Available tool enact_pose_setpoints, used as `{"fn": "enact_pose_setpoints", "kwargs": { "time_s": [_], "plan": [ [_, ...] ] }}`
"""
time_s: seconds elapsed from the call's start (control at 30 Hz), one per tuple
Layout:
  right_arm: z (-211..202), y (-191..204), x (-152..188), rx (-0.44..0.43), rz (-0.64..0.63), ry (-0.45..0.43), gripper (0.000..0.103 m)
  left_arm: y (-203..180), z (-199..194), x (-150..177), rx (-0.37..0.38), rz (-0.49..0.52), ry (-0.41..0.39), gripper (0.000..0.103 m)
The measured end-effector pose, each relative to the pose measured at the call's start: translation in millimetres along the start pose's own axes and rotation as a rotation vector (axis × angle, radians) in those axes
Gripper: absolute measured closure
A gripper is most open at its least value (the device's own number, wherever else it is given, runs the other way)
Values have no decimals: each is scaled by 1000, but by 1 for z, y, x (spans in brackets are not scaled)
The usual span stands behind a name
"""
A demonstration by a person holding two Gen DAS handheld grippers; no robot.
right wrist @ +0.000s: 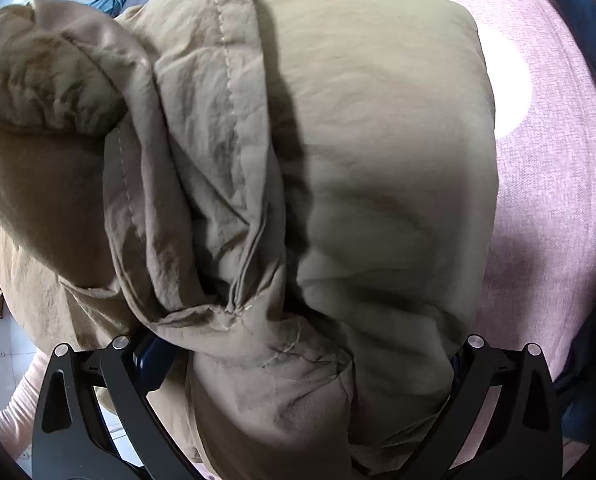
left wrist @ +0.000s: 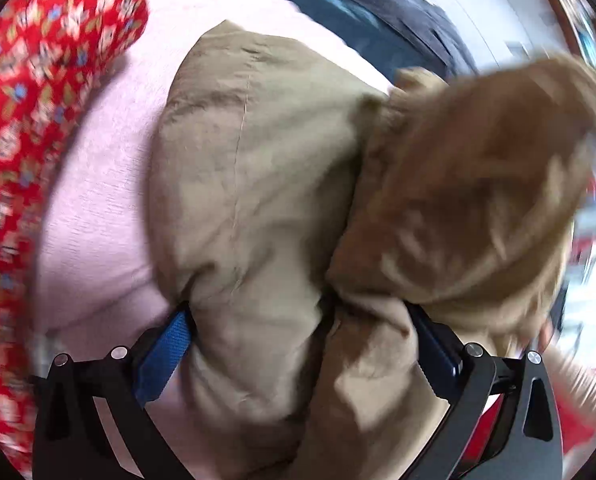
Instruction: Fold large clothes
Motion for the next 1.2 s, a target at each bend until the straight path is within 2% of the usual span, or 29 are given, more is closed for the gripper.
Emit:
{"fn": "enact_pose_setpoints", "kwargs": {
  "time_s": [0.13, 0.3, 0.5, 0.63, 0.7, 0.77, 0.8, 0.9, 0.97, 1.03, 1.1, 1.2],
  "plan": [
    [-1, 0, 0, -6, -11, 2, 4, 14, -13, 19, 67, -96, 0, 5],
    [3, 0, -5, 8, 9, -4, 4, 12, 6, 8, 49, -53, -34, 5],
    [1, -6, -13, -3, 15, 6, 4, 3, 34, -19, 39, -30, 12, 4],
    [-1, -11, -18, -8, 17, 11, 4, -22, 52, -44, 128, -50, 11, 5],
    [-2, -12, -19, -3, 18, 8, 4, -27, 61, -44, 106, -28, 17, 5],
    [-1, -12, -20, 10, 18, -5, 5, -35, 64, -38, 114, -38, 9, 7],
    [1, -9, -20, 17, 21, -13, 6, -37, 63, -37, 114, -44, 2, 11],
    [-17, -5, -20, 36, 39, -59, 28, -49, 53, -36, 117, -38, -30, 32],
    [-34, -1, -18, 42, 52, -78, 55, -55, 39, -35, 135, -62, -69, 44],
    [-56, 3, -16, 4, 82, -91, 70, -66, 23, -30, 172, -85, -112, 56],
    [-81, 13, -15, -24, 70, -109, 77, -83, 12, -29, 196, -73, -140, 62],
    [-131, 39, -12, -64, 36, -169, 85, -124, -5, -27, 199, 5, -156, 67]
  ]
}}
Point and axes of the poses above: each gripper's, at about its wrist camera, not at the fingertips, and z roughly the way its jaws point, y to its left, x to its underside, the point moved 10 cm from there along z, roughly the way its jaws point, and after that the axes turned 12 degrees about x, right-handed, at the moved point
